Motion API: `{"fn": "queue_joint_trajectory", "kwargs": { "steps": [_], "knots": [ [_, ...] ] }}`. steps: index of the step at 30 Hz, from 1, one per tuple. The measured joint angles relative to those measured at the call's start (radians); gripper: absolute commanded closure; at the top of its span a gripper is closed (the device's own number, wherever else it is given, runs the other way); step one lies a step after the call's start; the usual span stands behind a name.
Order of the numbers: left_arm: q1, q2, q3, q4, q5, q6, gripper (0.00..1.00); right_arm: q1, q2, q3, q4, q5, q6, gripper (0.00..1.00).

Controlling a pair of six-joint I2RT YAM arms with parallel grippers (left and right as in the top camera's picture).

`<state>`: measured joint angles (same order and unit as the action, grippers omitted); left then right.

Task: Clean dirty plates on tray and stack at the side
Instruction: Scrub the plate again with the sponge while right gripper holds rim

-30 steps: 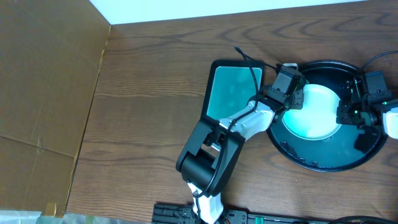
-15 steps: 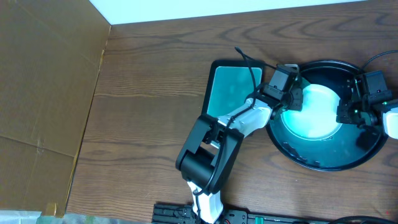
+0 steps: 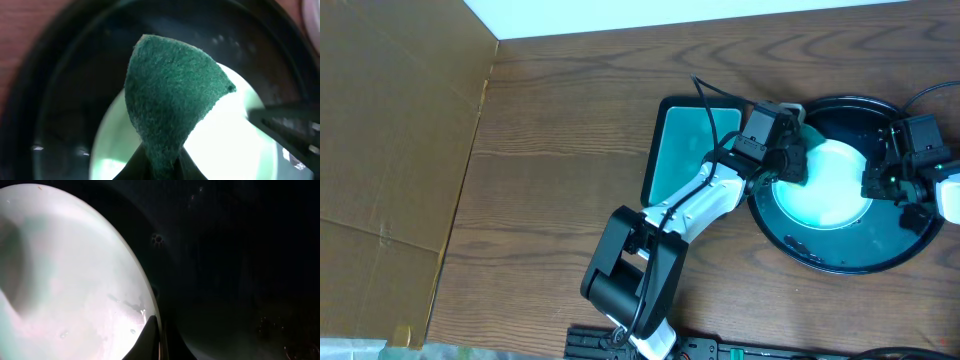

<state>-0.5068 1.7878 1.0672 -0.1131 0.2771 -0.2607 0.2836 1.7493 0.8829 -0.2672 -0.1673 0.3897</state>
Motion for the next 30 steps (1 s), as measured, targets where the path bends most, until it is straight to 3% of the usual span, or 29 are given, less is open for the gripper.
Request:
{"fn": "queue_joint_trajectory", "kwargs": {
  "steps": [6,16,24,30],
  "knots": [
    [-0.02,0.035,0.0,0.003,0.04,0.0,0.93,0.0,0.0,-0.002,0.004,0.0,0.0,0.99],
    [-0.015,0.118,-0.001,0.032,-0.084,0.031,0.93,0.0,0.0,-0.002,0.01,-0.002,0.0,0.99],
    [0.015,0.137,-0.003,0.184,-0.136,0.052,0.93,0.0,0.0,-0.002,0.014,0.0,0.001,0.99],
    [0.032,0.141,-0.003,0.275,-0.073,0.024,0.93,0.0,0.0,-0.002,0.014,0.003,0.001,0.99]
  ]
}}
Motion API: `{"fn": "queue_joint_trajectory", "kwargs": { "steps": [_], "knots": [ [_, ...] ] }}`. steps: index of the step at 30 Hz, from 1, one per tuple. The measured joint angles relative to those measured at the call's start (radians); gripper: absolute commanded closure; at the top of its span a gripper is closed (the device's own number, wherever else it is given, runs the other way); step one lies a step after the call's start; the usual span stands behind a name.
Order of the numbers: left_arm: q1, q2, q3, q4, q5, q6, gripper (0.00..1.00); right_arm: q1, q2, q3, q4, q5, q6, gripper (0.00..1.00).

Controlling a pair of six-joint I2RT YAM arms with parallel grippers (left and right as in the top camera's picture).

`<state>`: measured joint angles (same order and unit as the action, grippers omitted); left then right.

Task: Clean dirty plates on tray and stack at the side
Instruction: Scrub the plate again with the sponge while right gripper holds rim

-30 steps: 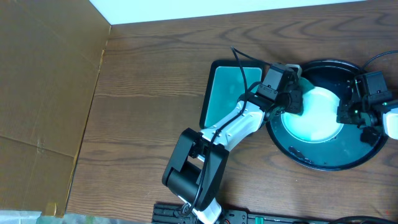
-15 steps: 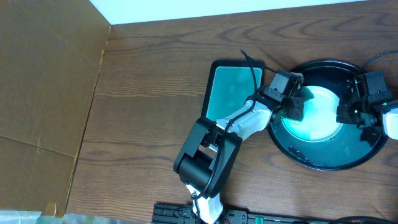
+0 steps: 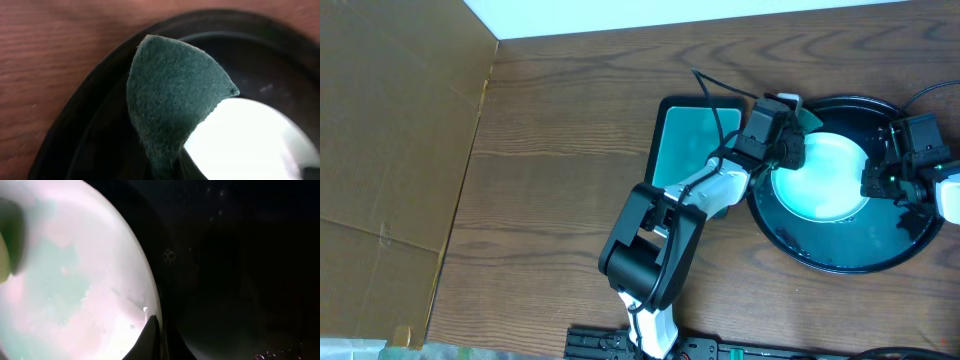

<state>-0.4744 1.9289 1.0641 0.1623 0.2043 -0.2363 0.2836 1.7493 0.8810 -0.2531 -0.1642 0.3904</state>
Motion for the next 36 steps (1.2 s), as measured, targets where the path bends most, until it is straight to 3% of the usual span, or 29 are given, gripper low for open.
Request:
{"fn": "queue_joint_trajectory", "kwargs": {
  "steps": [10,20,31,36],
  "knots": [
    [0.005,0.059,0.0,0.035,0.123,-0.06,0.93,0.0,0.0,0.0,0.0,0.004,0.0,0.99],
    [0.006,0.053,0.002,-0.003,0.047,-0.019,0.93,0.0,0.0,0.0,0.0,0.004,0.0,0.99],
    [0.008,-0.048,0.004,-0.19,-0.091,0.027,0.93,0.0,0.0,0.0,-0.003,-0.012,0.0,0.99],
    [0.008,-0.05,0.004,-0.202,0.008,0.019,0.93,0.0,0.0,0.0,-0.003,-0.008,0.0,0.99]
  ]
}}
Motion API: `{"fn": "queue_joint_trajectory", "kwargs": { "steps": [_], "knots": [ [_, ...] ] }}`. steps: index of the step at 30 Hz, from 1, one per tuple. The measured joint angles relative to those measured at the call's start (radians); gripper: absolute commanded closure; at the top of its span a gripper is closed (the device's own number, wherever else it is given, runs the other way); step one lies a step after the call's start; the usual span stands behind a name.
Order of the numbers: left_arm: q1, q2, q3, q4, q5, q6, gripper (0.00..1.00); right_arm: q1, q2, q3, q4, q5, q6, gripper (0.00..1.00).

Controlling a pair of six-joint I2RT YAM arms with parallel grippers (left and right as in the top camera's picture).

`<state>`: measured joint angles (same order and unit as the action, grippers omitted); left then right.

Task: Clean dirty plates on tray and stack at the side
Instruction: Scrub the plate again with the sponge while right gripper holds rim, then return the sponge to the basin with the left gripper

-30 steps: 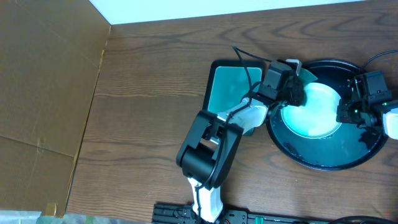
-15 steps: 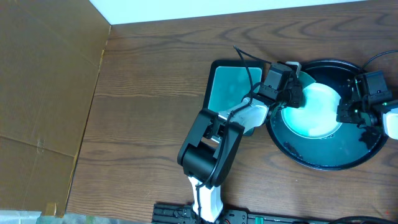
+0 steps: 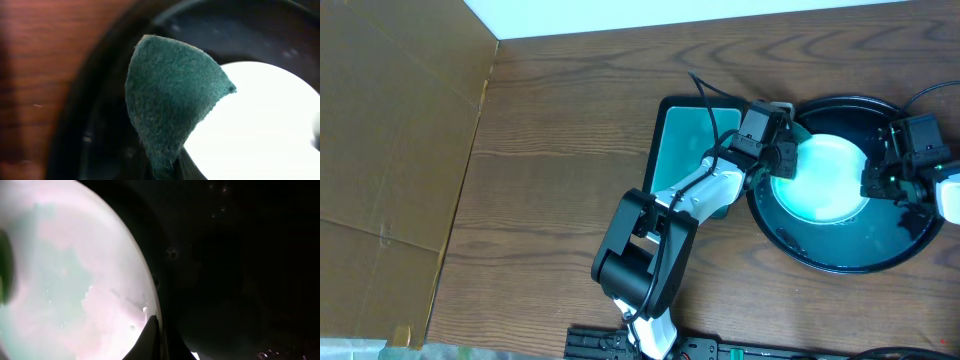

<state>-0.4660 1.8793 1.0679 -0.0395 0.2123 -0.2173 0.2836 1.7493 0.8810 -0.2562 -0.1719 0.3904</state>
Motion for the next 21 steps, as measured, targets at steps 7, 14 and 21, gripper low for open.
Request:
{"fn": "queue_joint_trajectory", "kwargs": {
  "steps": [7,14,21],
  "knots": [
    [-0.037,0.02,-0.003,0.096,0.051,-0.019,0.93,0.0,0.0,-0.001,0.009,0.008,0.0,0.99],
    [-0.047,0.089,-0.003,0.15,-0.011,-0.021,0.93,0.0,0.0,-0.001,0.009,0.01,0.0,0.99],
    [-0.049,0.114,-0.003,0.257,-0.109,0.007,0.93,0.0,0.0,-0.001,0.012,0.008,0.001,0.99]
  ]
}}
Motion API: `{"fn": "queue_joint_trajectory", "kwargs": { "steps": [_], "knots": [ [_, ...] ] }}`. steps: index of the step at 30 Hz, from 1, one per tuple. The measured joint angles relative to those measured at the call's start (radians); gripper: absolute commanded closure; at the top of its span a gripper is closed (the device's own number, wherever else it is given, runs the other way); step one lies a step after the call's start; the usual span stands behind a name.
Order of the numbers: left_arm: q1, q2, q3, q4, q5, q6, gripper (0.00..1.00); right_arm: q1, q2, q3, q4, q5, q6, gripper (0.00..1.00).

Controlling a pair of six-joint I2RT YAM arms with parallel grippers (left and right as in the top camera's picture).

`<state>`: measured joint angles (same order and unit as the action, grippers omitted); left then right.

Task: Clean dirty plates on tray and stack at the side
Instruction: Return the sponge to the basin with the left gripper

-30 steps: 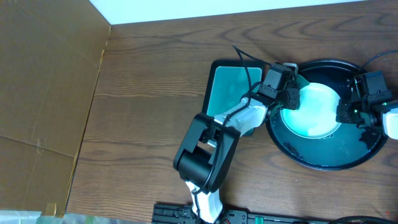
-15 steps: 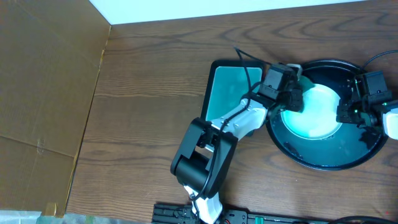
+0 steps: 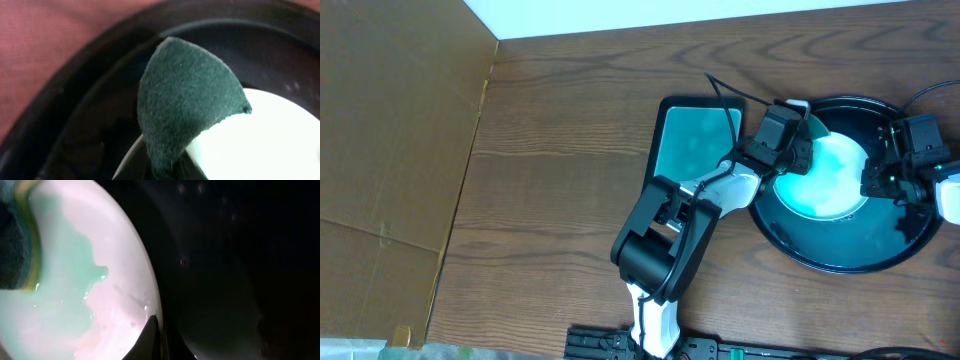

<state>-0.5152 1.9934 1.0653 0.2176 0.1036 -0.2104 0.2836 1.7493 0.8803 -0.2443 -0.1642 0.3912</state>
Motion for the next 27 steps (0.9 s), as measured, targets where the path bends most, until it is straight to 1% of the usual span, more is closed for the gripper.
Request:
{"fn": "queue_joint_trajectory", "kwargs": {
  "steps": [3,8,12,15,18,23,27],
  "knots": [
    [0.0,-0.003,0.0,0.0,-0.024,0.029,0.93,0.0,0.0,0.0,0.005,0.0,0.001,0.99],
    [0.009,-0.082,-0.001,-0.107,-0.092,0.023,0.93,0.0,0.0,0.0,0.013,0.001,0.001,0.99],
    [0.045,-0.224,-0.005,-0.201,-0.154,-0.006,0.93,0.0,0.0,0.0,0.015,0.012,-0.005,0.99],
    [0.059,-0.393,-0.005,-0.291,-0.189,-0.023,0.93,0.0,0.0,0.002,0.01,0.028,-0.029,0.99],
    [0.066,-0.472,0.0,-0.4,-0.21,-0.026,0.93,0.0,0.0,0.024,-0.031,0.041,-0.06,0.99],
    [0.14,-0.459,-0.002,-0.5,-0.227,-0.034,0.93,0.021,-0.004,0.118,-0.135,0.148,-0.146,0.99],
    [0.224,-0.415,-0.004,-0.509,-0.234,-0.063,0.93,0.074,-0.037,0.194,-0.208,0.301,-0.221,0.99]
  ]
}}
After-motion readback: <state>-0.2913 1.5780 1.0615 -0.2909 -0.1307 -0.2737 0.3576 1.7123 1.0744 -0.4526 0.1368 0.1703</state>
